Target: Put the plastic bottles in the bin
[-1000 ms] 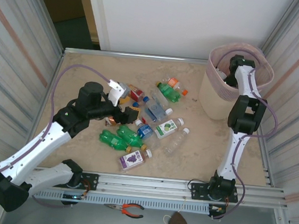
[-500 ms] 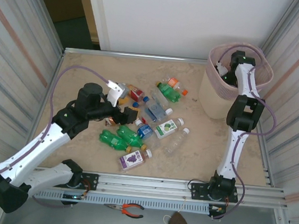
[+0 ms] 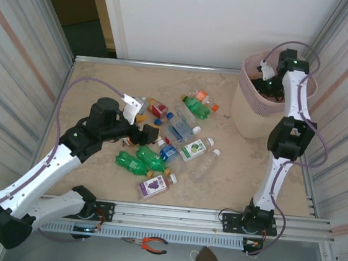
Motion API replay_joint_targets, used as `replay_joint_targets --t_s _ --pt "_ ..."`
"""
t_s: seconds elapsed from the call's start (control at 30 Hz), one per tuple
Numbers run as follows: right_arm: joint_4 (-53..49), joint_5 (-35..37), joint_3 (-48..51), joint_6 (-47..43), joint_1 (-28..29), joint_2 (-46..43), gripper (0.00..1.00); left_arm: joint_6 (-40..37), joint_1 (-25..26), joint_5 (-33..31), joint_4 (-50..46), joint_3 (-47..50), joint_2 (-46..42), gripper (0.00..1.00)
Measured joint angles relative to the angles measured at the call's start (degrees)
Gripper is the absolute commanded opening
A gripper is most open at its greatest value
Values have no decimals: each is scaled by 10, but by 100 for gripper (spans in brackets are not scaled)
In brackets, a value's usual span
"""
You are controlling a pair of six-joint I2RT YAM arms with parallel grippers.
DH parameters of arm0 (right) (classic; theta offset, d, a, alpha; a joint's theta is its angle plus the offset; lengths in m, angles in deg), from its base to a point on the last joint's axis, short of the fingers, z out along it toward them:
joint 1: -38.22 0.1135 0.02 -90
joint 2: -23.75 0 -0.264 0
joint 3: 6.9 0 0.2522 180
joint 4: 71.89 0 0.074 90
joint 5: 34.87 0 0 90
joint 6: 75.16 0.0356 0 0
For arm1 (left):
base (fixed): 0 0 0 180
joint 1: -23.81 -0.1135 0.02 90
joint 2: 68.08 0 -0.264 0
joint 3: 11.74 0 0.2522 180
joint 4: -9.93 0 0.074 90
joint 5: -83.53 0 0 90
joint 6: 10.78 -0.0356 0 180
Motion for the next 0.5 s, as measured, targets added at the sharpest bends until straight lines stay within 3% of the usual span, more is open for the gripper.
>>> replay_joint_targets --t_s 0.5 --pt "45 17 77 59 -7 -190 95 52 0 -46 -97 -16 16 80"
